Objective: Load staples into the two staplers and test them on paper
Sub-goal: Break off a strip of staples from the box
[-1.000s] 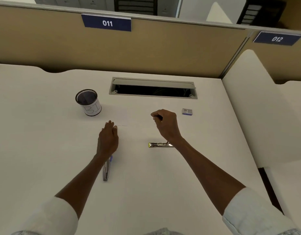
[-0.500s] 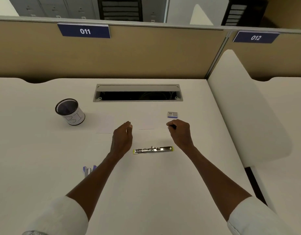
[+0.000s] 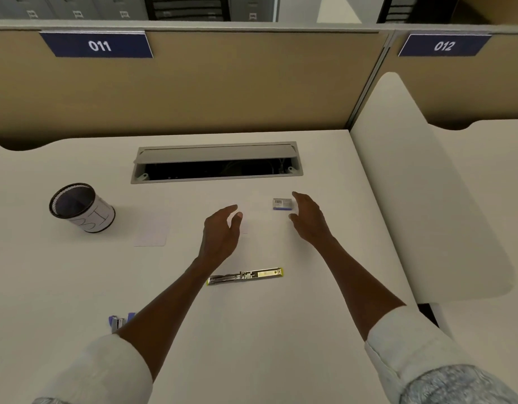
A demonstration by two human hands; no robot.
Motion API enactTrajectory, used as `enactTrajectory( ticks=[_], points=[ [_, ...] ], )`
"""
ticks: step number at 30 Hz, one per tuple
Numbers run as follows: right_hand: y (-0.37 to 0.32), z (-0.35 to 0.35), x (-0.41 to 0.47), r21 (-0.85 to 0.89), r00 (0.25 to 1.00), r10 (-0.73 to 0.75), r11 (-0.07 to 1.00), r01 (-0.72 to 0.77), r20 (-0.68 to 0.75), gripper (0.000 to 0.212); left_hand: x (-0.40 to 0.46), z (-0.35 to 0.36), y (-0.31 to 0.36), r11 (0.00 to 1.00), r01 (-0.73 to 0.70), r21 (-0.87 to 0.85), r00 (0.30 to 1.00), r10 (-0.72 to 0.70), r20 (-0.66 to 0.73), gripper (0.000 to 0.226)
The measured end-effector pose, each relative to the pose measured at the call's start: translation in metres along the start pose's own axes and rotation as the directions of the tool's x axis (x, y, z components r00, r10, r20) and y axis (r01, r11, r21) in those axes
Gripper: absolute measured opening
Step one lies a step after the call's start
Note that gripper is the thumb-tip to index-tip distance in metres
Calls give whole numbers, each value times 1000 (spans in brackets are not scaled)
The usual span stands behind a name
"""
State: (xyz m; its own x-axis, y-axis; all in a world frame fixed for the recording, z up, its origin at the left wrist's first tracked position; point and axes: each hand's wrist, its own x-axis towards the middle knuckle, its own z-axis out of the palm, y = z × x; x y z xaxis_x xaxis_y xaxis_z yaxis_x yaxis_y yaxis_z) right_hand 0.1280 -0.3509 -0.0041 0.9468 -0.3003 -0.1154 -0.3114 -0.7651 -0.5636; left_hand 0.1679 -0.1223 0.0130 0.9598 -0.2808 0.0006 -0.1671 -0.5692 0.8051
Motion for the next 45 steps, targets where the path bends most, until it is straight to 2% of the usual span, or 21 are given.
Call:
enactTrajectory(
  ticks=[6,11,16,19,22,26,30,34,37,40,42,45],
  points=[
    [6,10,25,-197,998,-46,979,51,31,53,16,14,7,997,56,-60,998,-57,-15,31],
    [8,16,29,-178,995,-97,980,92,-18,29,21,25,15,993,99,-61,995,-100,-9,30],
    [1,11,19,-27,996,-73,997,71,-57,32,18,31,26,994,96,-54,995,-97,0,30],
    [-16,7,4,69,986,-120,989,128,-118,33,15,31,33,989,124,-86,992,-126,-15,33],
    [-37,2,-15,155,969,-176,967,204,-175,35,8,28,39,960,200,-198,977,-209,-29,39],
    [-60,-8,-40,246,951,-213,932,266,-223,35,-4,20,44,836,285,-468,945,-327,-9,34],
    [-72,-15,-60,409,967,-110,891,198,-230,38,-18,11,47,709,323,-627,921,-387,36,23],
    [-77,-18,-76,614,985,87,789,23,-149,37,-30,4,52,673,308,-673,927,-373,51,18],
    [-81,-19,-89,793,977,196,607,-56,-81,31,-36,0,56,694,289,-659,933,-358,32,11],
    [-83,-21,-98,891,970,240,448,-81,-32,28,-39,-1,58,716,301,-630,932,-360,36,8],
    [-84,-23,-102,911,970,242,404,-87,-15,26,-41,-1,59,712,314,-629,929,-366,50,11],
    [-85,-27,-106,916,973,231,393,-85,-9,23,-42,0,63,680,329,-655,924,-373,77,12]
  ],
)
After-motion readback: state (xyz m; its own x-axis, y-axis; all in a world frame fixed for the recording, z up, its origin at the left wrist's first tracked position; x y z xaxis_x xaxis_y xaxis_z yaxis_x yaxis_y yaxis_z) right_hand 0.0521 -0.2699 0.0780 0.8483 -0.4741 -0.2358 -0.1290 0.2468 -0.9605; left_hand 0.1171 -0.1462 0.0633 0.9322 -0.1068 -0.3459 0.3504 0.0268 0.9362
